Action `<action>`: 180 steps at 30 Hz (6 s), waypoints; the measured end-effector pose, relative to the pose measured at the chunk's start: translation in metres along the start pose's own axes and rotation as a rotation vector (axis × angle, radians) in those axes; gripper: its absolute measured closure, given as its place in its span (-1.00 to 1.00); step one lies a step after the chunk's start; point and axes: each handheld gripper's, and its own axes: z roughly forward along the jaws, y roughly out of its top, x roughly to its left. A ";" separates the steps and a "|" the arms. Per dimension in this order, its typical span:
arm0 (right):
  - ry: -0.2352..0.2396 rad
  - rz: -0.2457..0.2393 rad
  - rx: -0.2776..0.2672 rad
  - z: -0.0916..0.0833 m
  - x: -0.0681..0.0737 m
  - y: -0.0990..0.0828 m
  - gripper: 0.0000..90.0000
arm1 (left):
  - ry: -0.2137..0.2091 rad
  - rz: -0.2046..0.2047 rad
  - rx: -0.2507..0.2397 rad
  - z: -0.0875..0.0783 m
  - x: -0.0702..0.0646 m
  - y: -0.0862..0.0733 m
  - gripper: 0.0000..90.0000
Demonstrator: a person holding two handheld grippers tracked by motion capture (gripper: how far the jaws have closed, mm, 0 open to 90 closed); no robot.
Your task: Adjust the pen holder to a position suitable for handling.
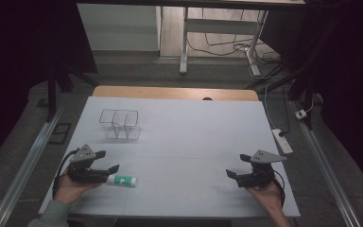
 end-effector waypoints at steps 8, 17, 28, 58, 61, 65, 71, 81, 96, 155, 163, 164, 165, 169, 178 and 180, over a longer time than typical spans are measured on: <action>0.008 0.011 -0.007 0.000 -0.003 0.000 -0.73 | 0.015 0.001 0.012 -0.005 0.001 0.013 -0.53; 0.010 0.010 -0.001 0.002 -0.002 0.000 -0.73 | 0.024 -0.015 0.000 -0.012 0.012 0.023 -0.51; 0.006 0.009 0.006 0.005 -0.002 0.000 -0.73 | 0.016 -0.039 0.006 -0.013 0.029 0.035 -0.50; 0.001 0.005 0.022 0.009 -0.001 -0.001 -0.72 | 0.149 -0.140 0.062 -0.014 0.104 0.059 -0.22; 0.002 0.006 0.023 0.010 -0.001 -0.001 -0.72 | 0.156 -0.148 0.070 -0.013 0.112 0.061 -0.12; 0.004 0.004 0.025 0.010 -0.001 -0.001 -0.72 | 0.172 -0.151 0.087 -0.009 0.122 0.065 0.00; 0.003 0.003 0.029 0.010 -0.002 -0.001 -0.72 | 0.180 -0.166 0.105 -0.001 0.134 0.069 0.22; 0.009 0.004 0.027 0.011 -0.002 -0.001 -0.72 | 0.167 -0.193 0.169 0.014 0.154 0.065 0.97; 0.007 0.000 0.038 0.012 -0.002 -0.001 -0.71 | 0.150 -0.208 0.204 0.043 0.167 0.060 0.97; 0.006 -0.007 0.049 0.013 0.000 -0.001 -0.71 | -0.037 -0.055 0.252 0.092 0.116 0.086 0.97; 0.006 -0.009 0.051 0.014 0.000 -0.001 -0.71 | -0.064 -0.032 0.261 0.098 0.106 0.092 0.97; 0.006 -0.009 0.051 0.014 0.000 -0.001 -0.71 | -0.064 -0.032 0.261 0.098 0.106 0.092 0.97; 0.006 -0.010 0.051 0.014 0.000 -0.001 -0.71 | -0.067 -0.029 0.261 0.098 0.105 0.093 0.97; 0.005 -0.010 0.051 0.013 0.000 -0.001 -0.71 | -0.081 -0.015 0.264 0.102 0.099 0.095 0.97; 0.005 -0.012 0.055 0.014 0.000 -0.001 -0.71 | -0.108 0.007 0.271 0.110 0.087 0.101 0.97; 0.007 -0.012 0.054 0.014 0.000 -0.001 -0.71 | -0.114 0.011 0.272 0.112 0.085 0.102 0.97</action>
